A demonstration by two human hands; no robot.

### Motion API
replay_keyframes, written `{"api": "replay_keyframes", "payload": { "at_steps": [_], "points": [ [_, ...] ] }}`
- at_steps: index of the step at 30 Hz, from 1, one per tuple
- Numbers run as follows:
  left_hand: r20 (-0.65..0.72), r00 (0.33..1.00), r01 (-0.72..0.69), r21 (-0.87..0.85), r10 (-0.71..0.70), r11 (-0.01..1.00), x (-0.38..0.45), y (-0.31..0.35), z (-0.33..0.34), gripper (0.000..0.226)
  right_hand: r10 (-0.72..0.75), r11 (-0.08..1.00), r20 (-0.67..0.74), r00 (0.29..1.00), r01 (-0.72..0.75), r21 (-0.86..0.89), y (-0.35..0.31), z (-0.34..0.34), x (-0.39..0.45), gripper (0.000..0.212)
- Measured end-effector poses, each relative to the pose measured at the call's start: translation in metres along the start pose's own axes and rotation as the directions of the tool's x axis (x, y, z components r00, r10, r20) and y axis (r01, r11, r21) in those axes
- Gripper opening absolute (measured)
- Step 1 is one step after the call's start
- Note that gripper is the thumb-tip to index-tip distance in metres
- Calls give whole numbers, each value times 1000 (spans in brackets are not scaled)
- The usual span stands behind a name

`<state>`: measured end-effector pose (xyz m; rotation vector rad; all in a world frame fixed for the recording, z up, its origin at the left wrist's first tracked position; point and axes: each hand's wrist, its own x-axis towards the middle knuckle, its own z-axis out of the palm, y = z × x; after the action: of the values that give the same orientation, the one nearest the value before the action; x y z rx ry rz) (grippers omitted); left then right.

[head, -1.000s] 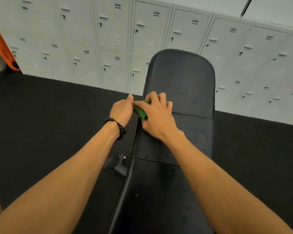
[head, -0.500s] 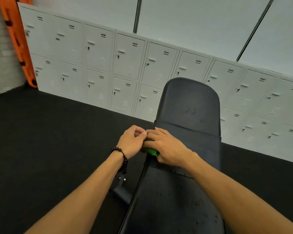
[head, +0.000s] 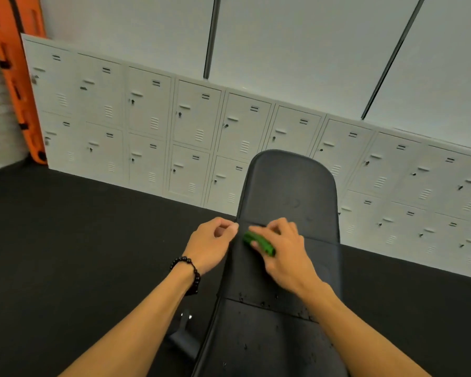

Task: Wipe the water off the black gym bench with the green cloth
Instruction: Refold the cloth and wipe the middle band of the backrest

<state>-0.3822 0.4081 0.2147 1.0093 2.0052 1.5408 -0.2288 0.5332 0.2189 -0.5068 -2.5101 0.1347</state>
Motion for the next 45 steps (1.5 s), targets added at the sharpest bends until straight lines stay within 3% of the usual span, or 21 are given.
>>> {"api": "replay_keyframes", "payload": {
  "at_steps": [1, 3, 5, 7, 10, 13, 16, 19, 21, 22, 24, 27, 29, 30, 33, 35, 37, 39, 41, 42, 45],
  "points": [
    [37, 999, -17, -20, 18, 1000, -1, 8, 3, 23, 154, 977, -20, 988, -149, 154, -4, -6, 7, 25],
    [151, 989, 33, -161, -9, 986, -5, 31, 8, 34, 381, 821, 105, 919, -388, 418, -15, -21, 22, 41],
    [272, 959, 167, -337, -74, 927, -10, 55, 11, 44, 409, 701, 238, 881, -470, 536, -26, -38, 28, 65],
    [336, 938, 221, -390, -85, 894, -13, 73, 10, 52, 402, 659, 310, 862, -507, 555, -33, -57, 29, 72],
    [361, 931, 183, -312, -62, 932, -16, 83, 3, 61, 409, 690, 280, 868, -495, 527, -30, -84, 30, 67],
    [414, 910, 71, -180, 10, 981, -20, 90, -3, 50, 374, 666, 228, 899, -432, 608, -28, -113, 29, 38],
    [533, 845, 64, -159, 31, 985, -26, 101, 1, 39, 382, 675, 224, 897, -436, 595, -20, -130, 17, 24],
    [459, 887, -16, -83, 52, 996, -27, 112, 17, 28, 527, 789, 38, 849, -506, 348, -10, -130, -11, 26],
    [354, 929, -184, 195, 105, 963, -24, 119, 29, 21, 625, 736, -95, 775, -544, 403, -13, -128, -33, 24],
    [305, 940, -260, 346, 154, 901, -23, 122, 38, 19, 680, 633, -44, 732, -555, 540, -19, -126, -43, 24],
    [301, 920, -372, 473, 251, 798, -27, 130, 54, 14, 713, 241, 261, 651, -577, 781, -33, -117, -52, 34],
    [551, 783, -567, 443, 289, 694, -42, 142, 76, 12, 630, -371, 527, 571, -375, 850, -31, -97, -50, 54],
    [653, 704, -625, 380, 281, 682, -46, 141, 80, 25, 615, -597, 580, 534, -165, 785, -22, -89, -46, 59],
    [631, 721, -578, 318, 287, 751, -45, 138, 77, 25, 622, -631, 590, 515, -118, 767, -19, -85, -45, 61],
    [364, 885, -366, 153, 292, 918, -22, 117, 63, 12, 685, -578, 557, 469, -115, 808, -3, -78, -40, 64],
    [96, 941, -340, 289, 326, 895, 6, 94, 55, 14, 767, -470, 481, 424, -139, 872, 7, -83, -27, 48],
    [-52, 921, -339, 387, 387, 857, 30, 72, 52, 13, 856, -279, 351, 380, -232, 932, 16, -87, -8, 35],
    [-40, 884, -401, 450, 466, 798, 46, 52, 52, 11, 913, 63, 124, 389, -435, 898, 23, -81, 12, 39],
    [9, 843, -461, 528, 538, 713, 56, 37, 57, 15, 828, 476, -142, 542, -548, 688, 33, -66, 30, 42],
    [2, 832, -468, 542, 555, 699, 60, 29, 61, 20, 759, 607, -194, 621, -567, 558, 39, -55, 37, 44],
    [-31, 851, -416, 570, 524, 709, 67, 13, 73, 36, 600, 799, -179, 780, -598, 68, 50, -27, 42, 60]
  ]
}}
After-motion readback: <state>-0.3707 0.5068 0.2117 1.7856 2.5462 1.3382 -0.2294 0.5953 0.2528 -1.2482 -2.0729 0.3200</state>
